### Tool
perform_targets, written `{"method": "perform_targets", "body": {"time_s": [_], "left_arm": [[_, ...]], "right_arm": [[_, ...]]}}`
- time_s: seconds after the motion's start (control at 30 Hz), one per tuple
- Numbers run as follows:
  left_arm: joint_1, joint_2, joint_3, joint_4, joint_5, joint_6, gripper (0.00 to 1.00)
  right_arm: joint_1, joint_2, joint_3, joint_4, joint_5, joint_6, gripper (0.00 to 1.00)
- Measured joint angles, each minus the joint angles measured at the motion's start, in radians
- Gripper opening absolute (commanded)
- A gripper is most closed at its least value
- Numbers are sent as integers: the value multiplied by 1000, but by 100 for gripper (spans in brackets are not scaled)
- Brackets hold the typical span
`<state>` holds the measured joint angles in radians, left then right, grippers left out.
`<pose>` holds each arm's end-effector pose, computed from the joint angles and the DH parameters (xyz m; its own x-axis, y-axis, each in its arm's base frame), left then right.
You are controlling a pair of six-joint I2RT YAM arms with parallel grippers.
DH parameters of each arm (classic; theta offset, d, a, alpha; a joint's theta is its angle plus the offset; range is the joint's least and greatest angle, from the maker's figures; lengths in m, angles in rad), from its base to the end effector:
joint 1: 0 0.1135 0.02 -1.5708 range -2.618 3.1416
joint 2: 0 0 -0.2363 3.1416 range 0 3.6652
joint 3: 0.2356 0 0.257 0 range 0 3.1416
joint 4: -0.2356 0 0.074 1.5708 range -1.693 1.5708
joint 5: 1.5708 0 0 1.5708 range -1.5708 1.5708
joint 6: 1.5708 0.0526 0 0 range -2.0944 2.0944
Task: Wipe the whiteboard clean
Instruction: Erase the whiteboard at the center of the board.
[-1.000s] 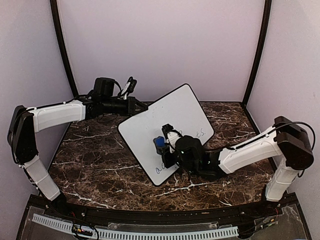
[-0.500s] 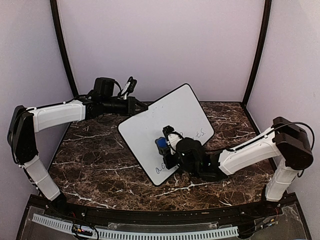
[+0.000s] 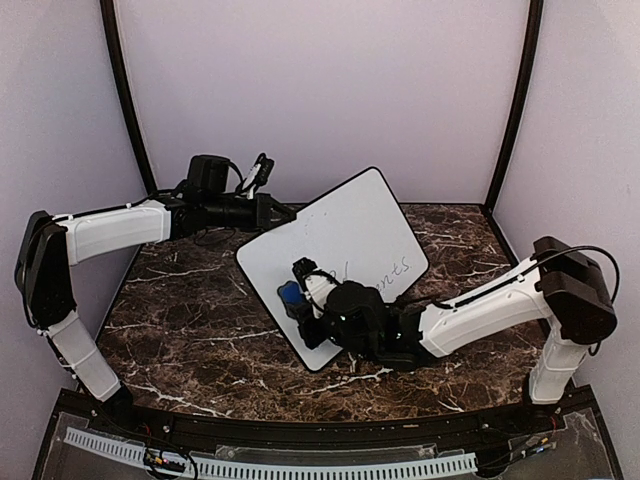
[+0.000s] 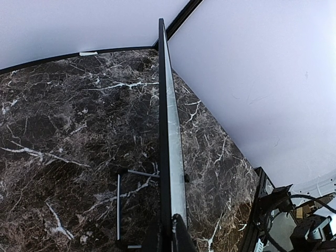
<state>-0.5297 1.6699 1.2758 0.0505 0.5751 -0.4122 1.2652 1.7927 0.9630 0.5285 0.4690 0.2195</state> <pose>0.3380 -0.2310 0.2683 -0.6133 -0.0305 -0.7893 0.6769 0.4946 -0.5451 0.1432 0.3747 0.1643 -0.2441 -0.1281 -0.9613 -0.6841 0.7253 0.0771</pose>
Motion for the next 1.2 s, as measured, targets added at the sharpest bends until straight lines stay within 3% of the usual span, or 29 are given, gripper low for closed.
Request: {"method": "perform_targets", "body": {"time_s": [0.37, 0.83, 1.2], "left_arm": [[-1, 0, 0, 4, 7, 3, 0], [-1, 0, 0, 4, 5, 8, 0], [-1, 0, 0, 3, 5, 8, 0]], "right_arm": [[50, -13, -104, -43, 23, 93, 25], [-15, 12, 64, -90, 99, -24, 25], [8, -27, -87, -61, 99, 33, 24]]}}
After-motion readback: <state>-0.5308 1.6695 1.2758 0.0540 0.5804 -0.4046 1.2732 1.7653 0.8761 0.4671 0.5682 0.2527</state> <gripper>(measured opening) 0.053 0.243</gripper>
